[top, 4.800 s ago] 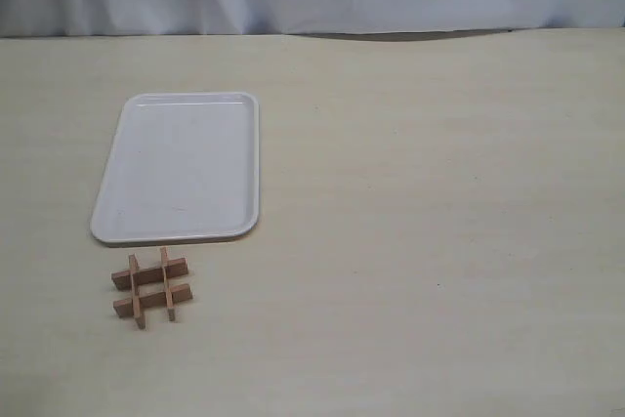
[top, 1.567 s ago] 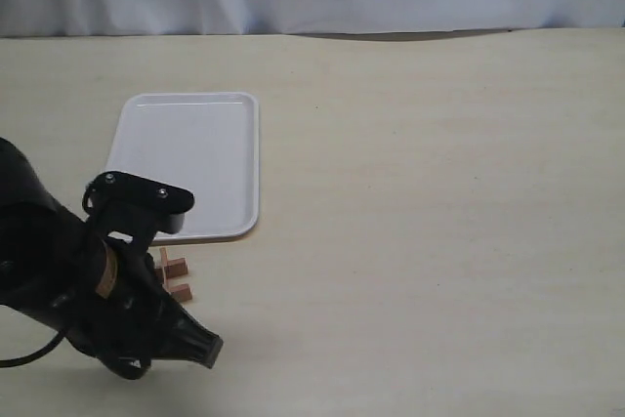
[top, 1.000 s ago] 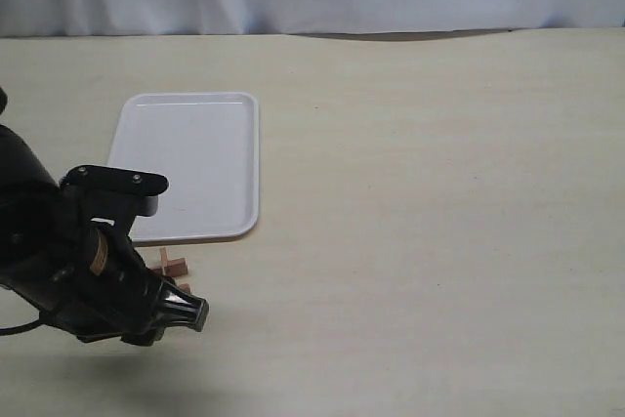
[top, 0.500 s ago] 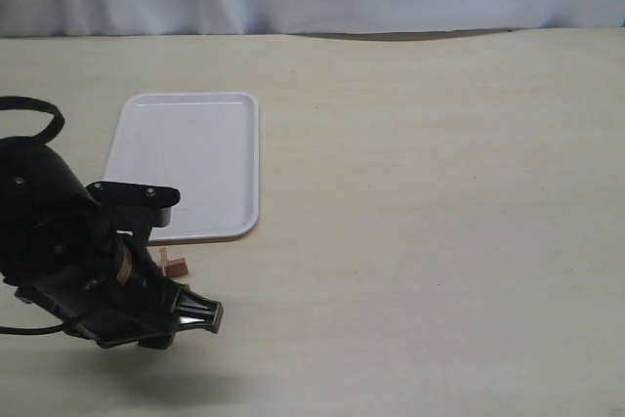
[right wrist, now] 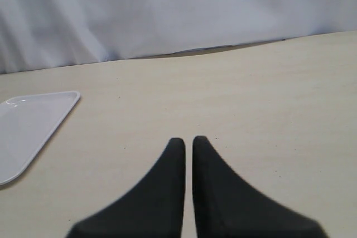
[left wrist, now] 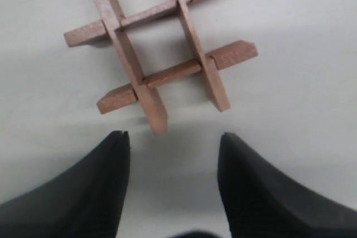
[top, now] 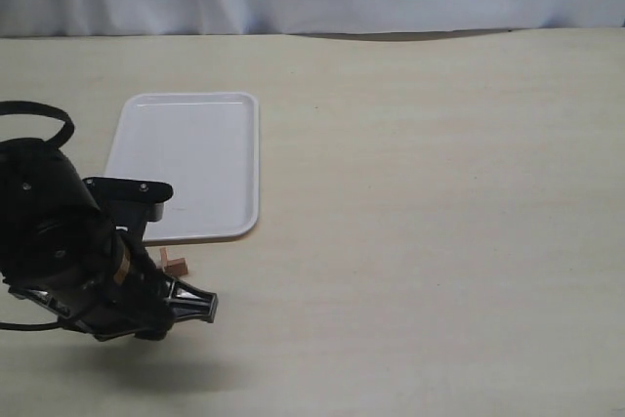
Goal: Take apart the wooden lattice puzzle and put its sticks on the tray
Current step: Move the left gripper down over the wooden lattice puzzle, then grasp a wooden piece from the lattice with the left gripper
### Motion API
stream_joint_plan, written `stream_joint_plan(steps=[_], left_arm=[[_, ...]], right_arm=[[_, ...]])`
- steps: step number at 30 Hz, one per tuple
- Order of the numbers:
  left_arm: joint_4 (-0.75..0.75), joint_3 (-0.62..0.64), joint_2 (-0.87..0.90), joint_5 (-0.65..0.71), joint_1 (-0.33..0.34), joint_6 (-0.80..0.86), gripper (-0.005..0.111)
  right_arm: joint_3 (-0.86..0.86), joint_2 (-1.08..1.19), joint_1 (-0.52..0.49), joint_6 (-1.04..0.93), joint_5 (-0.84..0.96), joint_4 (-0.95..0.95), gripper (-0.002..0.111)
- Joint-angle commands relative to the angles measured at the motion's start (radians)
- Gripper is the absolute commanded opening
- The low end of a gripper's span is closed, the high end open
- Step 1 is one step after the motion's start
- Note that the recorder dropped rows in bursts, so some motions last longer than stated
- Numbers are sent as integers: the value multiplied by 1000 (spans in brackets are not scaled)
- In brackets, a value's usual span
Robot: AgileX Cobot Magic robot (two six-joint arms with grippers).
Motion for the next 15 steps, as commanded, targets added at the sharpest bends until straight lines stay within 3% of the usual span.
stream_joint_plan(steps=[1,15], left_arm=[[5,2,0,-41,2,-23,44],[-13,6,3,8,0,-46,40]], right_arm=[[2,-4,2,3,6,-4,5],[2,-4,2,3,6,-4,5]])
